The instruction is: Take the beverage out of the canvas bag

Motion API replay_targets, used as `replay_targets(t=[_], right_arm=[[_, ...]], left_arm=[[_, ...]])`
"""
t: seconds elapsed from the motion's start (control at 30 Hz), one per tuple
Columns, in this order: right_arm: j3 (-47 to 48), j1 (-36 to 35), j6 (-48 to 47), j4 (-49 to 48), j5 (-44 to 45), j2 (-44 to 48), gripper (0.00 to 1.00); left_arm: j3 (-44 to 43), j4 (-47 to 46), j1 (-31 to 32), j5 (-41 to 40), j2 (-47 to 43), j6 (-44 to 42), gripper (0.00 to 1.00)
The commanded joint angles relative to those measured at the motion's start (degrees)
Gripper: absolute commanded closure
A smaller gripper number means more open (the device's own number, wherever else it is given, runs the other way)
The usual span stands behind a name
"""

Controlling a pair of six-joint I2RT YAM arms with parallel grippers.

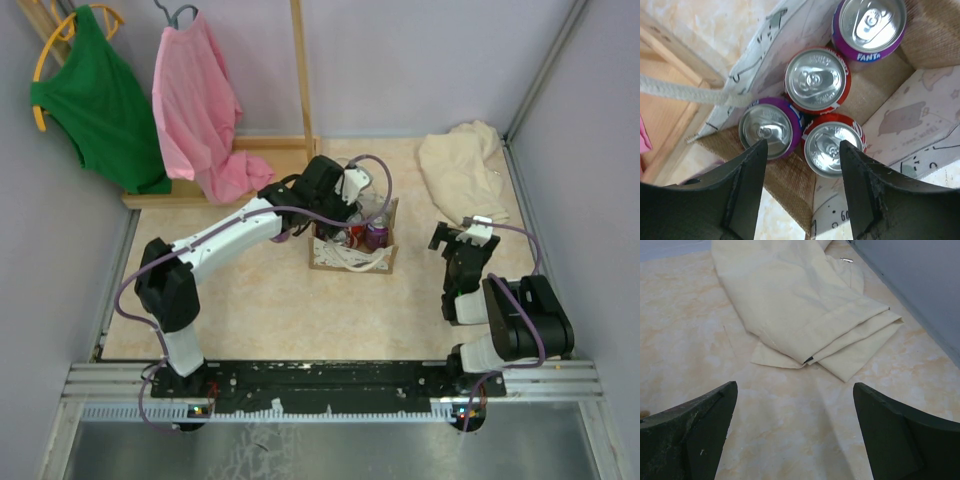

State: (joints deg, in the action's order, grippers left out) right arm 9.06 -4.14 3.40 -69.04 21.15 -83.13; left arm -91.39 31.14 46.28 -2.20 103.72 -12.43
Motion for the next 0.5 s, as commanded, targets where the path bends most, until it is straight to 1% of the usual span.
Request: replay_targets(t=[0.0,0.17,0.33,0.47], right_arm=[[0.8,-0.5,-0.6,-2.5,1.0,-0.1,0.01],[0.8,-0.5,-0.6,-2.5,1.0,-0.1,0.01],[0.8,-0.5,-0.7,-2.4,1.0,-0.1,0.01],[0.8,-0.5,-0.6,-2.4,1.0,-0.1,0.01]], left_arm=[[-1.5,5.8,0.0,-2.4,0.4,3.5,0.33],[-0.4,8.6,0.7,-2.1,0.5,5.9,0.33],[-1.1,11.8,1.3,-2.4,2.4,8.1,0.33],[-1.9,14.5,1.9,-2.4,3.9,10.4,0.30]])
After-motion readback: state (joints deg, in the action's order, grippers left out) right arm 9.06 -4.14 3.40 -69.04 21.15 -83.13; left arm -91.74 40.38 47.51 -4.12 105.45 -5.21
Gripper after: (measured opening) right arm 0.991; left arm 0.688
